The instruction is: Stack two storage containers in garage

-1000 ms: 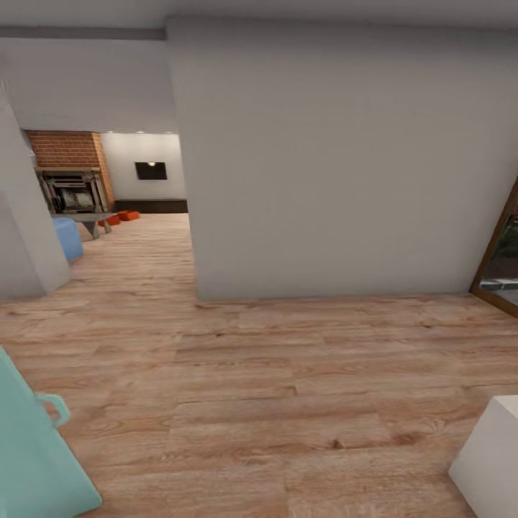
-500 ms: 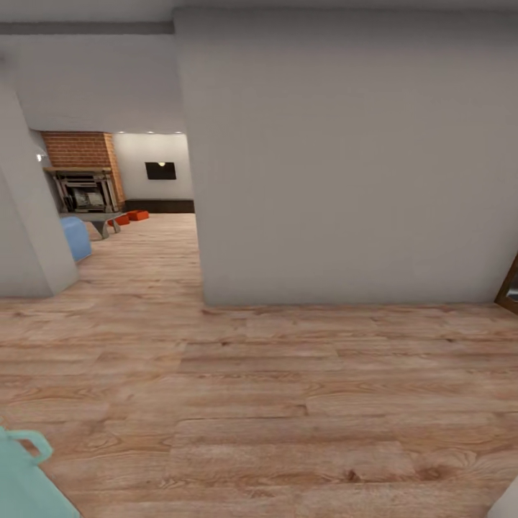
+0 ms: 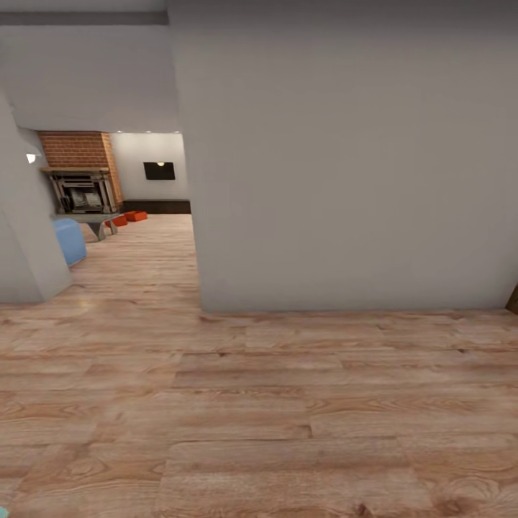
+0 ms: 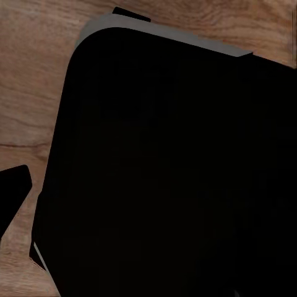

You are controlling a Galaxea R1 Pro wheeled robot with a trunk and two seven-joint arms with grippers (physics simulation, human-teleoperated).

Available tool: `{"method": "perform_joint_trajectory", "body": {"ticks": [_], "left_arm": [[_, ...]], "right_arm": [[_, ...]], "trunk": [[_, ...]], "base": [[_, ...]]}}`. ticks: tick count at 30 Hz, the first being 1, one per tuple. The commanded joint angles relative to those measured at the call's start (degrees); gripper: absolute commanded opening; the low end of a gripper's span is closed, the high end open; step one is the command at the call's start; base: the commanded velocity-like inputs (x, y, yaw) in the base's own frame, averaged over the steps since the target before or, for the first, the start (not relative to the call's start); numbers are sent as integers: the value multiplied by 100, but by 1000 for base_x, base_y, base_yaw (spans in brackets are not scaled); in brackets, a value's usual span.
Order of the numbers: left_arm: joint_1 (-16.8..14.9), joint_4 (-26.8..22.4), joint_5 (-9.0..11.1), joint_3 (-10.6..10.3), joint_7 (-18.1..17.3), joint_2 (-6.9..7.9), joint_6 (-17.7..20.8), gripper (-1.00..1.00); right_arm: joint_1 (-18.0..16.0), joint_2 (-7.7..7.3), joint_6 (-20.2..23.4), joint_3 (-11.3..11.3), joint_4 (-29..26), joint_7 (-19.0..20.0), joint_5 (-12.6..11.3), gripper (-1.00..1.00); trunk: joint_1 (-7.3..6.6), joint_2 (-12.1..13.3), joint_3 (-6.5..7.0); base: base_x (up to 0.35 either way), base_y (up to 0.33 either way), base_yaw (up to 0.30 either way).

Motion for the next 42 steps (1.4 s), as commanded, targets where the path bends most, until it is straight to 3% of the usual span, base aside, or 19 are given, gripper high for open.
{"method": "perform_joint_trajectory", "body": {"ticks": [1, 42], "left_arm": [[0, -5, 28, 4, 0, -1, -2, 100], [0, -5, 27, 4, 0, -1, -2, 100]], "right_arm": [[-6, 6, -28, 31, 14, -13, 5, 100], [-6, 45, -42, -2, 14, -11, -33, 100]], "trunk": [[3, -2, -5], [3, -2, -5]], "base": [[322, 0, 0], [322, 0, 32]]}}
